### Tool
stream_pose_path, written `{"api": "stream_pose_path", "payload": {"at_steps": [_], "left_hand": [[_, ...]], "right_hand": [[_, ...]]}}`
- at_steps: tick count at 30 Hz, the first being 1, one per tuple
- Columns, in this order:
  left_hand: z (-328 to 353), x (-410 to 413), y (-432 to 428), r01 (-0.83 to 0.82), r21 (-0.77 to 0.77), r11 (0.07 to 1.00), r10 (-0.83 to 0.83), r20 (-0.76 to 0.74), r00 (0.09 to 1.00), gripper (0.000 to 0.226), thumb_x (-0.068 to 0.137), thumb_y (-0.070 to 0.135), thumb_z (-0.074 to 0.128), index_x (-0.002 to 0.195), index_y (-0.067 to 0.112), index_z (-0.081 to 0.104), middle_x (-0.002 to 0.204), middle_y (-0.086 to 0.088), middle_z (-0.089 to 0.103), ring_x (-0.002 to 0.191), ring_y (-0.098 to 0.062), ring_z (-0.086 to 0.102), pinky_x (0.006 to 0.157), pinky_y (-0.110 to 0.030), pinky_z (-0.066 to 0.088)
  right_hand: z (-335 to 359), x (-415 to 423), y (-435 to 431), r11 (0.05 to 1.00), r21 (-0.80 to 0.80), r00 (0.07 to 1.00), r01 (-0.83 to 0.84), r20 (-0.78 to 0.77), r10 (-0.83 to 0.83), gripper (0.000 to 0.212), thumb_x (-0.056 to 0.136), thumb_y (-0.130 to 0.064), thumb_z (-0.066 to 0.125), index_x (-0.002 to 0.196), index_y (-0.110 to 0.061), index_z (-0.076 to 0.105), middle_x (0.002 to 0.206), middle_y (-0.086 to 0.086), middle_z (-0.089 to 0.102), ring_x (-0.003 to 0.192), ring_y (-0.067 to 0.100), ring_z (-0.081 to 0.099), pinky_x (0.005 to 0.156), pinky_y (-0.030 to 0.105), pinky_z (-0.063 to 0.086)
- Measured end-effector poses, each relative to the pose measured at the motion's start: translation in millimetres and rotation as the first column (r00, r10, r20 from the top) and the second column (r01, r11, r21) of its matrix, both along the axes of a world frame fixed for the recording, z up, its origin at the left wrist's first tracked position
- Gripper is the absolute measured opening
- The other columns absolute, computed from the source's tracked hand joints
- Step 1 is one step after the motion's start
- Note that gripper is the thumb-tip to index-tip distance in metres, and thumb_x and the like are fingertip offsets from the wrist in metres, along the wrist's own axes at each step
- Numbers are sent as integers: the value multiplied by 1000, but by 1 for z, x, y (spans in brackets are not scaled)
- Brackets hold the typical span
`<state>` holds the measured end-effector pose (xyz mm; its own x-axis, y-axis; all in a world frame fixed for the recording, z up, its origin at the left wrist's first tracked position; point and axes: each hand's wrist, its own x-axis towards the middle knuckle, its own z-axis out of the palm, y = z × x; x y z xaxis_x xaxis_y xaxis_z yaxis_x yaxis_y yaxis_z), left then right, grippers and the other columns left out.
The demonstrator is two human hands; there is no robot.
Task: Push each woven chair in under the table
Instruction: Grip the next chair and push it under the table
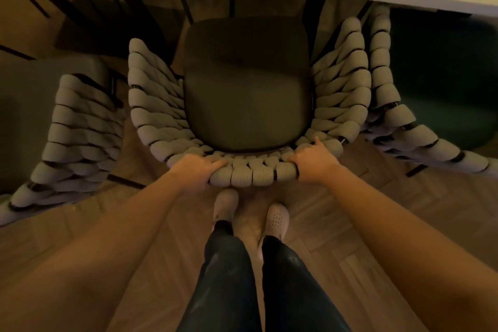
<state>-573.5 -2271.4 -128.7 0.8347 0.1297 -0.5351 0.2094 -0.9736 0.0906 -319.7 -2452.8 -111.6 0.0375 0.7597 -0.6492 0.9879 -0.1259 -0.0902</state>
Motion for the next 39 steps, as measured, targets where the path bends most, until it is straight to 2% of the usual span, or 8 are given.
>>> {"api": "stream_pose_path", "payload": {"at_steps": [2, 5, 13, 24, 27, 33, 36, 39], "left_hand": [[-4, 0, 3, 46, 1, 999, -46, -12, 999, 59, 89, 35, 53, 144, 31, 33, 121, 1, 62, 92, -20, 63, 76, -37, 52], [-1, 4, 17, 65, 5, 998, -64, -23, 998, 59, 90, 34, 52, 146, 30, 32, 112, 0, 64, 89, -21, 62, 74, -36, 51], [-2, 37, 95, 100, 11, 995, -99, -67, 993, 56, 90, 36, 53, 142, 35, 33, 126, 2, 60, 97, -20, 63, 80, -36, 52], [16, 76, 152, 197, 33, 980, -195, -54, 979, 58, 93, 33, 53, 147, 33, 32, 140, 1, 52, 111, -23, 59, 86, -35, 47], [19, 84, 158, 217, 28, 976, -215, -44, 976, 56, 93, 32, 53, 146, 32, 34, 139, 1, 53, 110, -24, 60, 85, -35, 46], [12, 94, 177, 232, 16, 973, -230, -65, 971, 57, 91, 31, 53, 144, 35, 35, 126, 1, 61, 101, -24, 62, 81, -38, 51], [10, 100, 183, 214, 15, 977, -213, -58, 975, 56, 91, 32, 54, 143, 36, 36, 126, 3, 61, 107, -22, 61, 87, -39, 50], [7, 102, 181, 223, 49, 974, -219, -78, 973, 55, 91, 35, 55, 143, 35, 37, 133, 4, 57, 118, -20, 55, 98, -39, 43]], "right_hand": [[-1, -5, 1, 998, 36, 998, 59, 18, -59, 38, 89, -36, 52, 127, -32, 56, 111, 2, 64, 112, 25, 54, 117, 55, 16], [-5, -7, 5, 992, 67, 994, 108, 14, -109, 35, 89, -35, 53, 124, -32, 58, 107, 1, 64, 108, 24, 55, 117, 52, 17], [-7, -5, 50, 953, 122, 960, 276, 8, -279, 31, 87, -36, 57, 116, -26, 63, 105, 3, 65, 107, 25, 57, 116, 54, 20], [-13, 9, 94, 920, 177, 936, 350, -32, -350, 23, 84, -35, 58, 105, -28, 67, 97, -2, 67, 101, 21, 60, 117, 54, 18], [-18, 16, 100, 924, 161, 937, 347, -30, -347, 21, 83, -37, 58, 101, -30, 67, 95, -4, 67, 100, 19, 60, 118, 53, 16], [-15, 25, 117, 935, 108, 941, 338, -21, -338, 26, 83, -37, 59, 109, -34, 65, 102, -7, 66, 104, 17, 60, 118, 53, 17], [-10, 29, 122, 928, 113, 935, 355, -22, -355, 23, 85, -36, 59, 106, -34, 64, 102, -6, 64, 101, 17, 60, 114, 48, 25], [-6, 32, 123, 923, 130, 932, 363, -37, -361, 17, 85, -35, 59, 101, -33, 63, 95, -7, 61, 94, 17, 60, 97, 39, 40]]}}
